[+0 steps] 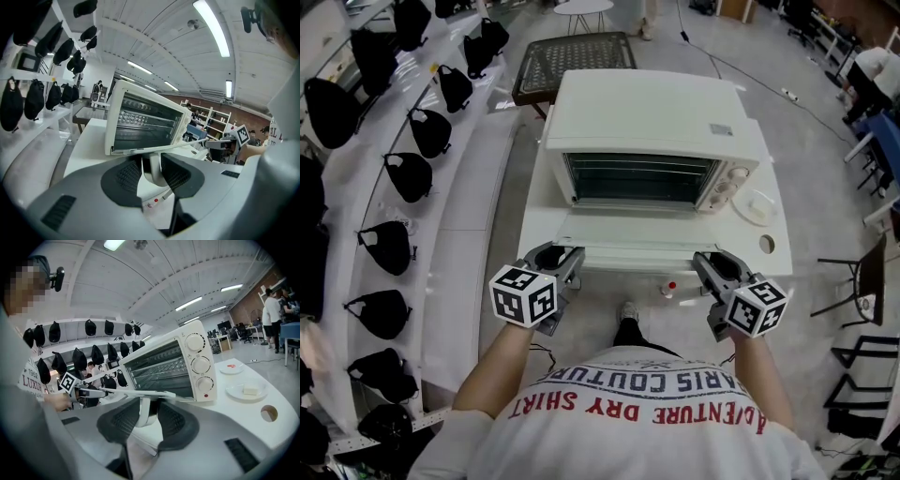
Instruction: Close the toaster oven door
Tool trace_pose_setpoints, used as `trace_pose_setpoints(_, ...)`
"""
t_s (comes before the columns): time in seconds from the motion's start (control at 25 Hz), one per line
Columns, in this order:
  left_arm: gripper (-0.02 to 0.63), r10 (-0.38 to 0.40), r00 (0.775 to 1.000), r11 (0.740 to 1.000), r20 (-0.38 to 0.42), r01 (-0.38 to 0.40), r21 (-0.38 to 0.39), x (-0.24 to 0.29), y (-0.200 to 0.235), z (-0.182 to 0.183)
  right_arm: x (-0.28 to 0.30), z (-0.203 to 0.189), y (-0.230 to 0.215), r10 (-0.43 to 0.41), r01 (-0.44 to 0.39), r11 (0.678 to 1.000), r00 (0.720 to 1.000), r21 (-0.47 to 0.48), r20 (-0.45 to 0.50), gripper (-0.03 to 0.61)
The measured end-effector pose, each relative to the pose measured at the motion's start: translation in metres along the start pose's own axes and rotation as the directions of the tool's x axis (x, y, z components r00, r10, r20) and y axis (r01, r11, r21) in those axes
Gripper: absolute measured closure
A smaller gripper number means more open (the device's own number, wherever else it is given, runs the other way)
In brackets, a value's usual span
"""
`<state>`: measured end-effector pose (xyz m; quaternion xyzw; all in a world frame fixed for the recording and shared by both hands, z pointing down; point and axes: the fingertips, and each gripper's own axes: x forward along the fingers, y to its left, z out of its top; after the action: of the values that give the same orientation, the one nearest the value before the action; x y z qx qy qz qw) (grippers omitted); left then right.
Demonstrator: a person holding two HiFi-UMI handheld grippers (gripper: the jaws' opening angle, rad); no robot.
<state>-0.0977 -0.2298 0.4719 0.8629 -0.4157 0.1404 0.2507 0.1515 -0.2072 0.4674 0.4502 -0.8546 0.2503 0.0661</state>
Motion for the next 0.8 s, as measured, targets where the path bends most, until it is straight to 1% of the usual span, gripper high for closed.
trace_pose_setpoints(0.12, 0.474, -0.012, 1.0, 0.999, 0.014, 0.013, -0.036, 0.002, 0.001, 0.01, 0.002, 0.01, -0.001, 0.014, -0.014, 1.0, 1.0, 0.005, 0.015, 0.449)
trace_pose_setpoints(0.36, 0.474, -0.044, 0.998, 0.992, 0.036, 0.048, -0.113, 0.004, 0.004, 0.03, 0.005, 0.03, -0.003, 0.041, -0.046, 0.997, 0.997, 0.066, 0.067, 0.445)
trace_pose_setpoints(0.56, 0.472, -0.075, 0.996, 0.98, 0.048, 0.083, -0.179, 0.009, 0.007, 0.047, 0.012, 0.048, -0.006, 0.065, -0.075, 0.991, 0.994, 0.115, 0.086, 0.443)
trace_pose_setpoints(0.8, 0.469, -0.109, 0.993, 0.964, 0.053, 0.119, -0.238, 0.015, 0.01, 0.062, 0.017, 0.064, -0.01, 0.093, -0.111, 0.978, 0.99, 0.178, 0.107, 0.442)
